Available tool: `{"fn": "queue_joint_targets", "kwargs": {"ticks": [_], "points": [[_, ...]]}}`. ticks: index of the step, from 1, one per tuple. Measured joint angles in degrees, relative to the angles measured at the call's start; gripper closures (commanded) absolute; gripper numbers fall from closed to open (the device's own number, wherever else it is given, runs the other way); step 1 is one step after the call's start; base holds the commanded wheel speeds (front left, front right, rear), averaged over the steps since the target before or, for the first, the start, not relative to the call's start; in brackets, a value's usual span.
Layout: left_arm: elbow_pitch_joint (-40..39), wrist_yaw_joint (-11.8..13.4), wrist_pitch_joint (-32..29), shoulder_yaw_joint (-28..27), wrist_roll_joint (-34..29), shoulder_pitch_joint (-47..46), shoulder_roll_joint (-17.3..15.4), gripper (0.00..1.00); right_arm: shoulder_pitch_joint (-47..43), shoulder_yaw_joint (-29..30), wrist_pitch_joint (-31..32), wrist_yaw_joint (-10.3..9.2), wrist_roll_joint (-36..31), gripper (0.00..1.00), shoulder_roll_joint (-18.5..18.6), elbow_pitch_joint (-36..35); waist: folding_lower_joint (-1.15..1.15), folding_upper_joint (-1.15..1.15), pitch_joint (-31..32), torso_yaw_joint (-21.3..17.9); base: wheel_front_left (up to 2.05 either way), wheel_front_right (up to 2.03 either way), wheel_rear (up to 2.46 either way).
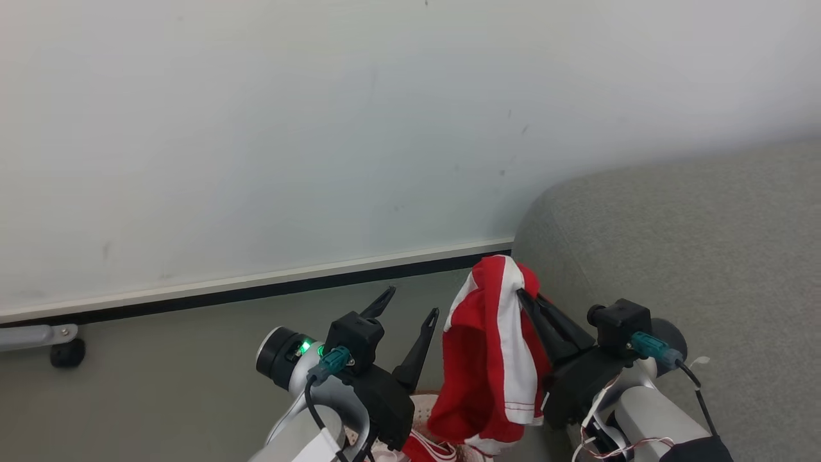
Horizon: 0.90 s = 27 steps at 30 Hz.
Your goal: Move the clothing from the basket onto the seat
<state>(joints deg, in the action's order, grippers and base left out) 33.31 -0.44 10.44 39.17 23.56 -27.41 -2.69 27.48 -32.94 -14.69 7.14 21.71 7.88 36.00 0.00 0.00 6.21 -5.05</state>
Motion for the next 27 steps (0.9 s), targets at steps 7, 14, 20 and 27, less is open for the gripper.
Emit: {"fn": "queue_joint_targets", "kwargs": {"ticks": [7,14,20,27], "points": [[-0.7,0.0,0.6,0.2,0.5,1.6,0.0,0.00,-0.1,1.3,0.0,-0.02,-0.5,1.00,2.7,-1.1,0.00,0.00,0.0,-4.1,0.00,0.00,0.00],[-1.2,0.4,1.1,0.6,1.0,2.1,0.0,0.00,-1.1,3.1,0.0,-0.66,-1.0,1.00,6.2,-3.6,0.00,0.00,0.0,-9.0,0.00,0.00,0.00],[-1.9,1.3,1.3,0.6,1.5,3.5,0.1,0.00,-1.2,4.1,0.0,-1.18,-1.2,1.00,7.8,-6.1,0.00,0.00,-0.1,-13.3,0.00,0.00,0.00],[-2.8,2.1,1.8,0.7,1.6,4.1,0.1,0.00,-1.0,5.1,0.0,-1.16,-1.6,1.00,9.4,-8.1,0.00,0.00,-0.5,-18.2,0.00,0.00,0.00]]}}
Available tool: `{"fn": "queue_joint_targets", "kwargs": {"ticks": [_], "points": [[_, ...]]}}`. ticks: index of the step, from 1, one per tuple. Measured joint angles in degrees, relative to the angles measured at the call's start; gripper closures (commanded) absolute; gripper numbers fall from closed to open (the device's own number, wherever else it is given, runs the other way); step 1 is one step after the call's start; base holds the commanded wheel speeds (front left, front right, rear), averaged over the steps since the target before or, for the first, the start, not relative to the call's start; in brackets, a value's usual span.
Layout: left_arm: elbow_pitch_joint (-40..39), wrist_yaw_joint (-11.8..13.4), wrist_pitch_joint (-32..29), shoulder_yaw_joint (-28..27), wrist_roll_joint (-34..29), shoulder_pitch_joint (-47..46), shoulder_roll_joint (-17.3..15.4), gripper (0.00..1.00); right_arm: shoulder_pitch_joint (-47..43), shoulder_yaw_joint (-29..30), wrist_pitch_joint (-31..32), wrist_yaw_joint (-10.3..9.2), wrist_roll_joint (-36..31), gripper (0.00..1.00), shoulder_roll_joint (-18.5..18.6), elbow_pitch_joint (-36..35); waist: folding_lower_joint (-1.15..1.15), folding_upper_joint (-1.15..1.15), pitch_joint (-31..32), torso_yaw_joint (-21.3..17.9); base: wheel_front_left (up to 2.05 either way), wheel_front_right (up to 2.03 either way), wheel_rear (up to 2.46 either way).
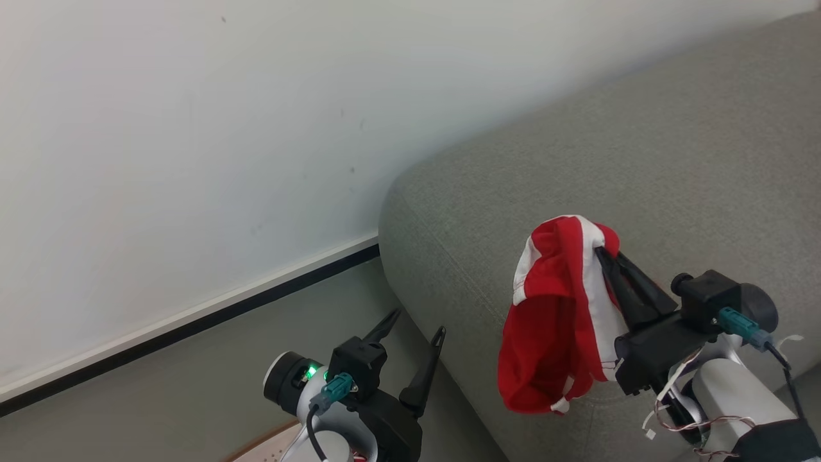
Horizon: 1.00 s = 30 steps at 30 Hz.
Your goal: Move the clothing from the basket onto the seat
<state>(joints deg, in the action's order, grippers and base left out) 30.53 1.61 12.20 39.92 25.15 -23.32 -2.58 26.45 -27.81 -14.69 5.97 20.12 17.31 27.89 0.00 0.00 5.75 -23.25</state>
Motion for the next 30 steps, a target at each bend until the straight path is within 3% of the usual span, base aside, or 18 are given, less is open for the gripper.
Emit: {"fn": "queue_joint_targets", "kwargs": {"ticks": [10,20,30], "points": [[-1.4,0.5,0.0,1.7,-0.1,-0.3,0.0,0.00,6.5,1.4,0.0,0.08,-1.1,1.00,2.6,-0.2,0.01,0.00,-2.6,-1.4,0.00,0.00,0.00],[-5.7,1.5,-1.1,3.1,-1.8,-1.5,-0.2,0.00,18.1,5.8,1.7,0.19,-0.2,1.00,6.1,3.5,0.01,0.00,-7.1,1.7,0.00,0.00,0.00],[-10.9,2.0,-2.7,3.4,-4.7,-4.3,-3.0,0.00,29.2,10.2,3.6,0.42,1.6,1.00,9.4,10.0,0.01,-0.01,-13.6,6.4,0.00,0.00,0.00]]}}
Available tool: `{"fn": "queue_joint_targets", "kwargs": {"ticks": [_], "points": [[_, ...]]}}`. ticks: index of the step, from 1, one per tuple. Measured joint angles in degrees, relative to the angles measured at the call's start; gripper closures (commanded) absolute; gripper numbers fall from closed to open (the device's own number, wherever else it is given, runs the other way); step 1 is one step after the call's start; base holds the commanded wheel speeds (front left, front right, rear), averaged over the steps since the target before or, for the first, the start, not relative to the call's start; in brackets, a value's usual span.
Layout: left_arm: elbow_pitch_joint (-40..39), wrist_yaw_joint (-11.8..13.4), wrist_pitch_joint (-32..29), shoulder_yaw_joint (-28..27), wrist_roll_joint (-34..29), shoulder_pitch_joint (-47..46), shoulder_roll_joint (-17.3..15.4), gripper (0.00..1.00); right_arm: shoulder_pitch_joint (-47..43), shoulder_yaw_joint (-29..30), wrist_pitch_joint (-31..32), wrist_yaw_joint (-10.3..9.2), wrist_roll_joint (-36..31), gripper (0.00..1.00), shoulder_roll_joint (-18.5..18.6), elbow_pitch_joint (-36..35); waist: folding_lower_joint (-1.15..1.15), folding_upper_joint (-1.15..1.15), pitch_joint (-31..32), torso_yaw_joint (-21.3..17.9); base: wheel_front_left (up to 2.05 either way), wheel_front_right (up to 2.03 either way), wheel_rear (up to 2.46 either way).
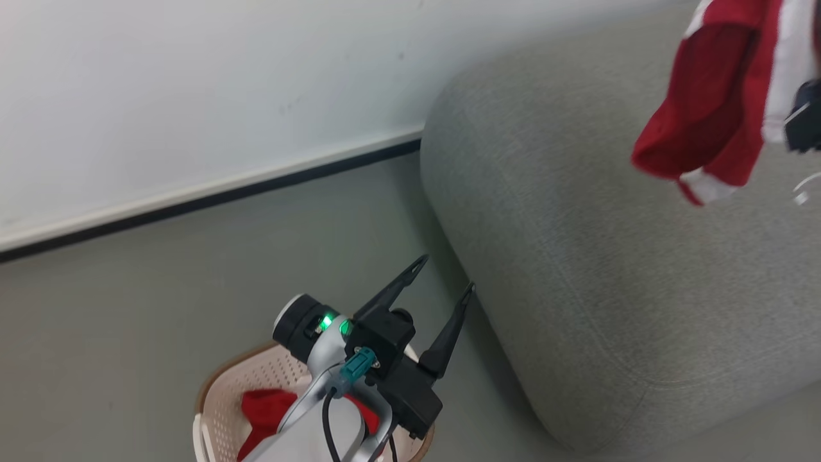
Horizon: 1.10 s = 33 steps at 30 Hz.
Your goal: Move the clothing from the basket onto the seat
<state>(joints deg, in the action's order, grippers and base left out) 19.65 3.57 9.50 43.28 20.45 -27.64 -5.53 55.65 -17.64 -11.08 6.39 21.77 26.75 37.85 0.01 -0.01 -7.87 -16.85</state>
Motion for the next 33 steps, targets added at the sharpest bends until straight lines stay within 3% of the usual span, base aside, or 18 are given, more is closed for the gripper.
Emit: {"fn": "queue_joint_targets", "kwargs": {"ticks": [18,27,33], "points": [[-9.4,1.0,-3.7,-0.2,-4.1,-5.5,-3.6,0.00,15.5,2.6,1.5,-0.42,0.2,1.00,3.3,7.5,0.00,0.00,-13.2,5.5,0.00,0.00,0.00],[-14.5,1.5,-6.4,-1.3,-6.6,-9.3,-5.2,0.00,16.8,4.5,1.4,-3.39,0.4,1.00,3.4,12.9,0.00,-0.01,-21.0,5.4,0.00,0.00,0.00],[-16.7,1.6,-8.3,-1.3,-8.1,-11.4,-6.1,0.00,16.7,5.2,1.1,-3.94,1.5,1.00,1.3,16.0,0.00,-0.01,-25.6,4.6,0.00,0.00,0.00]]}}
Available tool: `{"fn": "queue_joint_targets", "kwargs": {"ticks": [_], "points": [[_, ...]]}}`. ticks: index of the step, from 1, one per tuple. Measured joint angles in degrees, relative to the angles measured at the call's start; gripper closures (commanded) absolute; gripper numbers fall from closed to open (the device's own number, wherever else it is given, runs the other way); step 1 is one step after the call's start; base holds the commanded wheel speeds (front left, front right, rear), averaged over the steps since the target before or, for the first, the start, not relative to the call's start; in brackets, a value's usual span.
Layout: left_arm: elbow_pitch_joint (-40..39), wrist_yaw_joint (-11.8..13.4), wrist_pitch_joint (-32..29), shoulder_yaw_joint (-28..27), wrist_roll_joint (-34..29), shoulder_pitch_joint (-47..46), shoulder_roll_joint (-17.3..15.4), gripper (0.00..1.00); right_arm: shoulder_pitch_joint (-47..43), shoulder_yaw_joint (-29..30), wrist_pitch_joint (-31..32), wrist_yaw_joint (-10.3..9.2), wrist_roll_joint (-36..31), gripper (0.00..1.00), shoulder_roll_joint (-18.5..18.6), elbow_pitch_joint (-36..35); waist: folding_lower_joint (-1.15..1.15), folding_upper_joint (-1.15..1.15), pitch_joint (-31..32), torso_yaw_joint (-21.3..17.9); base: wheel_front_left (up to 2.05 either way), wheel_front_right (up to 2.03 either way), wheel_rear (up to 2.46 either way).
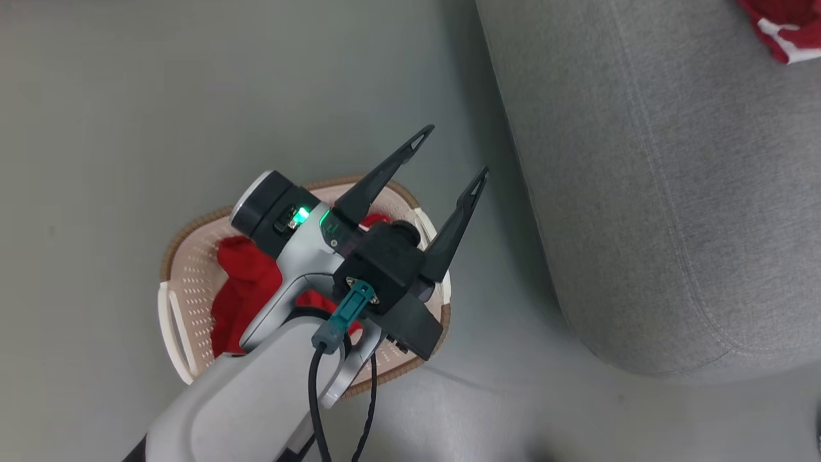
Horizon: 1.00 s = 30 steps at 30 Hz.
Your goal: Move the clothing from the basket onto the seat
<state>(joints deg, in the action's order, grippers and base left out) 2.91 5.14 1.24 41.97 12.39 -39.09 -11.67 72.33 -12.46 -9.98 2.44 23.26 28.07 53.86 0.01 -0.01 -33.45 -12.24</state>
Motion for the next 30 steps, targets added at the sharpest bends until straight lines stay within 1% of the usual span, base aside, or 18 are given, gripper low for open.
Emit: {"fn": "queue_joint_targets", "kwargs": {"ticks": [4,7,8,9,10,12,18,20,26,30], "points": [[-1.5,0.0,-1.3,0.0,-1.7,-1.8,-0.5,0.00,0.2,0.1,-0.5,0.00,0.8,1.00,-1.5,1.0,0.00,0.00,-3.0,-0.5,0.00,0.00,0.00],[-2.0,0.0,-1.7,-0.2,-2.2,-3.1,-1.0,0.00,1.1,-0.3,-1.1,-0.26,1.0,1.00,-3.4,1.8,0.00,0.01,-5.3,-0.8,0.00,0.00,0.00],[-1.9,0.0,-1.7,-0.2,-2.3,-3.6,-1.0,0.00,1.4,-0.7,-1.2,-0.25,1.0,0.93,-3.9,2.0,0.00,0.01,-6.0,-0.9,0.00,0.00,0.00],[-1.9,0.0,-2.0,-0.2,-2.3,-3.9,-1.0,0.00,1.6,-0.9,-1.3,-0.25,0.9,0.69,-4.4,2.4,0.00,0.00,-6.7,-0.9,0.00,0.00,0.00],[-1.7,0.0,-2.1,-0.2,-2.5,-4.2,-1.0,0.00,1.7,-1.2,-1.5,-0.13,0.9,0.55,-4.8,2.9,0.00,0.00,-7.3,-1.0,0.00,0.00,0.00],[-1.2,0.0,-2.1,-0.3,-2.5,-4.4,-1.0,0.00,1.7,-2.2,-2.0,0.34,0.5,0.00,-5.3,3.5,0.00,0.00,-8.3,-1.1,0.00,0.00,0.00],[0.2,0.4,-1.3,-1.3,-2.7,-4.4,-1.1,0.00,0.9,-3.4,-3.5,1.60,-0.6,0.00,-6.2,4.4,0.00,0.00,-9.1,-1.1,0.00,0.00,0.00],[1.0,0.4,-0.5,-2.0,-2.6,-4.2,-1.0,0.00,0.2,-3.8,-3.8,1.62,-0.8,0.00,-6.8,4.4,-0.02,0.01,-8.7,-1.1,0.00,0.00,0.00],[4.8,0.9,2.1,-2.8,-1.4,-1.9,-0.7,0.00,-3.5,-4.5,-4.3,2.15,-1.3,0.00,-8.7,4.5,-0.01,0.01,-6.1,-1.4,0.00,0.00,0.00],[6.5,0.9,3.8,-3.6,-0.6,-0.8,0.2,0.00,-6.0,-5.0,-4.7,2.65,-1.7,0.00,-9.2,3.7,-0.02,0.01,-3.7,-1.6,0.00,0.00,0.00]]}}
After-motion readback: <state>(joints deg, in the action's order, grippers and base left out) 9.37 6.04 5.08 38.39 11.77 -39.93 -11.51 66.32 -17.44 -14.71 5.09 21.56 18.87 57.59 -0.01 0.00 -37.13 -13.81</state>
